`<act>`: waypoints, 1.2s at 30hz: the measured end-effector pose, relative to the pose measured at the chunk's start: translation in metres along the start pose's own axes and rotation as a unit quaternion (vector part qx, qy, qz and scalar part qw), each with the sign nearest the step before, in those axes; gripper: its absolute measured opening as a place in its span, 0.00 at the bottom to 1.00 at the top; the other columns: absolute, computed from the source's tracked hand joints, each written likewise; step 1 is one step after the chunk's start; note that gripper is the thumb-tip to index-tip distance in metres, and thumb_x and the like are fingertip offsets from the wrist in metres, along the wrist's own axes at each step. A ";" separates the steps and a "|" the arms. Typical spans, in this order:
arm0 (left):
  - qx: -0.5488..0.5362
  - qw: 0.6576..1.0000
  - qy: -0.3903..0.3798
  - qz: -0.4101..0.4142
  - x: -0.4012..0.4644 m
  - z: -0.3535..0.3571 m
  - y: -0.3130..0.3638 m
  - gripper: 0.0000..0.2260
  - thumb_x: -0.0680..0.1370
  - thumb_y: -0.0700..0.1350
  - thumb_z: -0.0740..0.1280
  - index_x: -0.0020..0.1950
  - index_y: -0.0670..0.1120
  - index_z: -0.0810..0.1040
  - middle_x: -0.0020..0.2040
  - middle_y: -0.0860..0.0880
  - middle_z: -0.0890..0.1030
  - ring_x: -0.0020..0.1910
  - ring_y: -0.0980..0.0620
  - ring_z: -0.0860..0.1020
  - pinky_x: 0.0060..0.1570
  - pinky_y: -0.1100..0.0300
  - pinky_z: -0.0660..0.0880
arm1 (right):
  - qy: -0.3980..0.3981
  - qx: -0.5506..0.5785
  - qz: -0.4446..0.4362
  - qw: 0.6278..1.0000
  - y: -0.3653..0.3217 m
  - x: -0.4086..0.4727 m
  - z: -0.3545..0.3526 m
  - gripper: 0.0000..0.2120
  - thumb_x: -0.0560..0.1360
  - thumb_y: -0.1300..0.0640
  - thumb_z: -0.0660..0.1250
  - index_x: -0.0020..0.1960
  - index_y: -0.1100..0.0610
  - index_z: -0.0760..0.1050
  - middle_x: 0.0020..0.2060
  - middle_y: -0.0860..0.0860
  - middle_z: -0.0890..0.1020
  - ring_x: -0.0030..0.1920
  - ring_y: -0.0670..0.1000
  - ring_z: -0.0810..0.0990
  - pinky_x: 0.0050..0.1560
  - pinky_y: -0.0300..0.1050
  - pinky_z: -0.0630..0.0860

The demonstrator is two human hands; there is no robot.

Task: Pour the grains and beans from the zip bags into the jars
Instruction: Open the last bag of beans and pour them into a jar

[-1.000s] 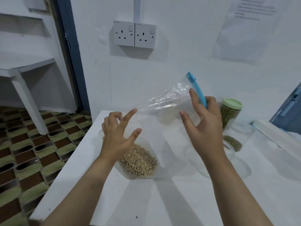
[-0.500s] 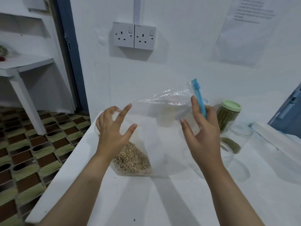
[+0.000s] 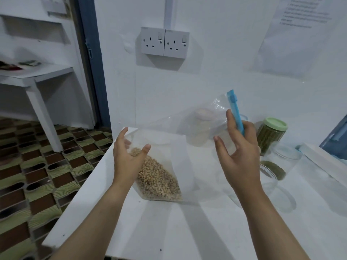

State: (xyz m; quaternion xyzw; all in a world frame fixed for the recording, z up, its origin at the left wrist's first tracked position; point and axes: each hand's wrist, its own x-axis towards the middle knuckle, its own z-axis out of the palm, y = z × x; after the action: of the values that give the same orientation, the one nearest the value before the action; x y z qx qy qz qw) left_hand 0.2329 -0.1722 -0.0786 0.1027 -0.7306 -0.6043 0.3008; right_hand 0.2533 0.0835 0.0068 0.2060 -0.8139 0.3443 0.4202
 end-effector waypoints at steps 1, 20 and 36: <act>-0.015 1.000 0.004 0.014 0.002 -0.003 0.001 0.33 0.74 0.50 0.75 0.74 0.61 0.62 0.61 0.51 0.69 0.61 0.53 0.69 0.61 0.59 0.69 | 0.001 0.003 0.003 1.000 -0.001 0.000 0.000 0.28 0.78 0.54 0.65 0.77 0.55 0.65 0.55 0.47 0.66 0.56 0.55 0.73 0.57 0.60 0.76; -0.067 0.997 0.015 0.041 0.010 0.006 0.014 0.28 0.75 0.44 0.75 0.73 0.52 0.68 0.59 0.63 0.70 0.55 0.68 0.70 0.58 0.66 0.69 | 0.021 0.003 0.027 0.999 -0.011 0.004 -0.006 0.27 0.76 0.56 0.66 0.75 0.54 0.68 0.54 0.47 0.68 0.55 0.51 0.72 0.59 0.49 0.72; -0.049 0.981 0.014 0.187 0.061 0.069 0.098 0.32 0.73 0.44 0.76 0.74 0.47 0.65 0.63 0.55 0.67 0.64 0.49 0.69 0.67 0.55 0.69 | 0.078 0.038 0.157 0.984 0.018 0.035 -0.044 0.25 0.83 0.63 0.57 0.78 0.51 0.62 0.56 0.50 0.67 0.54 0.56 0.73 0.60 0.52 0.75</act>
State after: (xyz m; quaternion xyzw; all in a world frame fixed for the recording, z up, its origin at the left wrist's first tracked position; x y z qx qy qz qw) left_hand 0.1662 -0.1229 0.0275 -0.0422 -0.7021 -0.5713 0.4230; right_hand 0.2459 0.1260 0.0472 0.0646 -0.7873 0.4516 0.4148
